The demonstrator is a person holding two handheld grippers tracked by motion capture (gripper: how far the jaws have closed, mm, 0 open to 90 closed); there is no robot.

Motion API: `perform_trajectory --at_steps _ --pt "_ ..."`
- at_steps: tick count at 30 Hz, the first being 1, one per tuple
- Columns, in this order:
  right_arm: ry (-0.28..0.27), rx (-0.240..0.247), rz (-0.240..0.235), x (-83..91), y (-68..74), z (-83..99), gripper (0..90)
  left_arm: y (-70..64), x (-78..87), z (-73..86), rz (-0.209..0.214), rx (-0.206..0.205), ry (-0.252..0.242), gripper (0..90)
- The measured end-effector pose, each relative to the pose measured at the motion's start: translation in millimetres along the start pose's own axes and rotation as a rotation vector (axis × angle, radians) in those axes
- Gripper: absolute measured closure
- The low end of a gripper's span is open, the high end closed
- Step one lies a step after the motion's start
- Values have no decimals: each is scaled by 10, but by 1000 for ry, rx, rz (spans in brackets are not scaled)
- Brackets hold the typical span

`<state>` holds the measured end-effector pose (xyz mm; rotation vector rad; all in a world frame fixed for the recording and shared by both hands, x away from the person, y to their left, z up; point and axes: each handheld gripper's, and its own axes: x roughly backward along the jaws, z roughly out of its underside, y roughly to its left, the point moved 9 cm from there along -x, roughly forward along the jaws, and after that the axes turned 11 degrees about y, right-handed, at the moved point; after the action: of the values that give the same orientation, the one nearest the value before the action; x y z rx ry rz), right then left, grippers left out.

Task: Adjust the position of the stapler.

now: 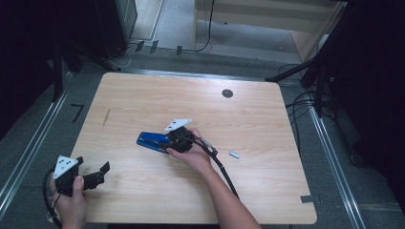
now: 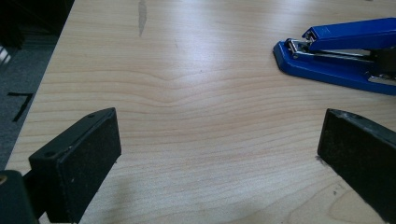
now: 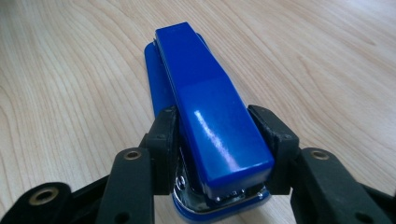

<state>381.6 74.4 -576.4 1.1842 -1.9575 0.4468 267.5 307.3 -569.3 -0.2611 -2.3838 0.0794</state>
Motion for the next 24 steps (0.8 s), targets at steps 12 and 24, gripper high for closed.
perform_trajectory --at_steps 12,24 --pt "-4 17 -22 -90 45 -97 595 -2 -1 0 -1 -2 0 0" --pt "9 49 -43 -89 78 -83 642 -7 -8 1 5 1 4 0"
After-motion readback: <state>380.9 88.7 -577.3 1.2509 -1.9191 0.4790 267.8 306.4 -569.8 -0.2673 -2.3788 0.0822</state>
